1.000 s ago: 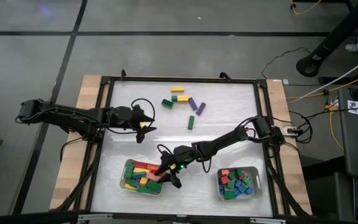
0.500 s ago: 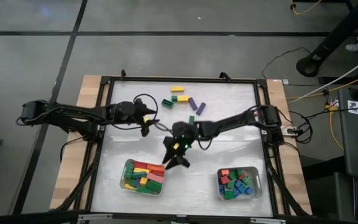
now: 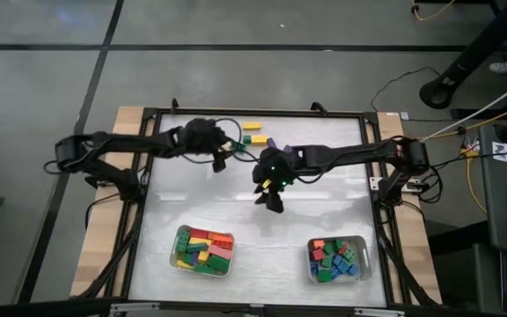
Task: Sort blocks by size
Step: Put the rectangular green game piece into the white bin, then put the rectangular green block into the white bin
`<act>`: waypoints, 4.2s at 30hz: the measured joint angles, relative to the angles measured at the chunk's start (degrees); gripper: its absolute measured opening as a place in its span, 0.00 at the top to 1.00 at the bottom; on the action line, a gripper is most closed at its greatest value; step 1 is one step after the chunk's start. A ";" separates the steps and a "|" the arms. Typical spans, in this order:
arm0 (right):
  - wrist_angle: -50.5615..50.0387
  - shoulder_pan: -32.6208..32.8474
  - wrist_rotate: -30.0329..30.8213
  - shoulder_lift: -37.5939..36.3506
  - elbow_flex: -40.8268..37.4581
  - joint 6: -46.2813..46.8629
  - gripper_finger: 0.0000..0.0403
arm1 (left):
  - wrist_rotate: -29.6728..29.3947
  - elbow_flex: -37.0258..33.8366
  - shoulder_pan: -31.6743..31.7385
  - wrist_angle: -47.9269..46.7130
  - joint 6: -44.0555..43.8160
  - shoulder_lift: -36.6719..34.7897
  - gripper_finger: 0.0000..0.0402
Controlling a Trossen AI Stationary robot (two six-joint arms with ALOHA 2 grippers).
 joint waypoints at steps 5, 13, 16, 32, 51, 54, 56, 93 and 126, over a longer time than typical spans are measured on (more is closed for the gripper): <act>-10.76 0.13 7.04 -0.88 0.00 -0.07 0.53 | 2.78 6.58 2.94 -6.70 5.19 7.53 0.51; -20.08 0.15 10.74 -0.88 -0.04 0.04 0.53 | 2.55 14.35 4.11 -12.58 11.54 18.15 0.51; -22.06 0.15 10.76 -0.88 -0.04 0.00 0.53 | 1.82 15.89 4.11 -12.34 12.77 20.46 0.51; -30.47 0.15 11.31 -0.88 -0.04 -2.79 0.53 | -1.20 17.16 5.51 -14.24 16.11 24.82 0.51; -30.42 0.15 11.82 -0.88 -0.04 -3.57 0.53 | -1.52 17.25 5.87 -16.66 13.85 27.40 0.71; -26.97 0.15 13.28 -0.88 -0.58 -3.93 0.53 | -1.59 17.46 5.02 -17.96 9.80 26.77 0.82; -24.16 0.15 13.69 -0.86 -1.53 -3.90 0.53 | -1.38 18.00 4.11 -20.54 7.54 25.83 0.82; -4.42 0.15 39.76 -0.84 -9.33 31.22 0.53 | 16.82 17.01 -52.93 -50.76 -56.61 -1.47 0.76; 4.52 -0.93 48.23 10.90 -9.31 60.00 0.53 | 14.32 15.15 -57.61 -50.00 -52.96 0.16 0.52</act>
